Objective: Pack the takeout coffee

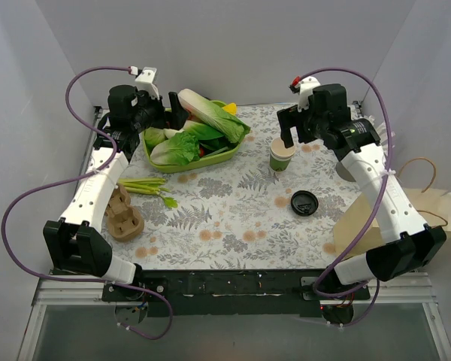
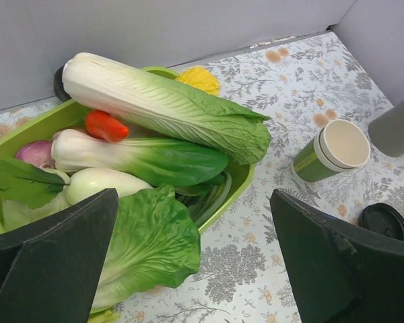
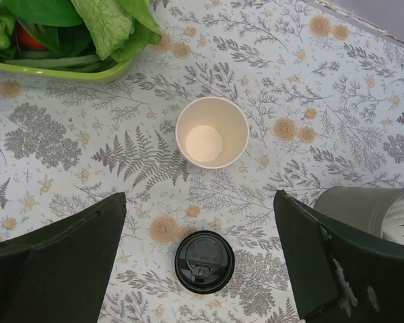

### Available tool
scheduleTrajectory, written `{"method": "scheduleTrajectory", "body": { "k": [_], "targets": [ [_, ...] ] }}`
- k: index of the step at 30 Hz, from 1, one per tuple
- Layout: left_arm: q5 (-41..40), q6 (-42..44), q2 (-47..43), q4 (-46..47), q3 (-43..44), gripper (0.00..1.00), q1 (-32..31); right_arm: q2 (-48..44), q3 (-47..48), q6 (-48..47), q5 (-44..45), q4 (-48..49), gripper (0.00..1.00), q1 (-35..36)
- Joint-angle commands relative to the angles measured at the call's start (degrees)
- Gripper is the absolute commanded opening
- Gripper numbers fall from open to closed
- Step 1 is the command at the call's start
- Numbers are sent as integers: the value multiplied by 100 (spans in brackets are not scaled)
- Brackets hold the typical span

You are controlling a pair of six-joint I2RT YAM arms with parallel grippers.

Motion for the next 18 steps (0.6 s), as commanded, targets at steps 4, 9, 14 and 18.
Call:
{"method": "scheduleTrajectory", "body": {
  "k": [4, 9, 14, 18],
  "targets": [
    [988, -149, -63, -1, 177, 98, 7, 283, 447, -1764, -1226, -148, 97, 57],
    [1376, -185, -159, -63, 71, 98, 7, 1336, 1168, -1923, -1332, -887, 88, 57],
    [1420, -70, -335, -71, -174, 98, 16, 1951, 1326, -2081, -1429, -913, 77, 48],
    [1455, -53, -458, -71, -306, 98, 16, 2304, 1459, -2275, -1429, -949, 68, 48]
  ]
}}
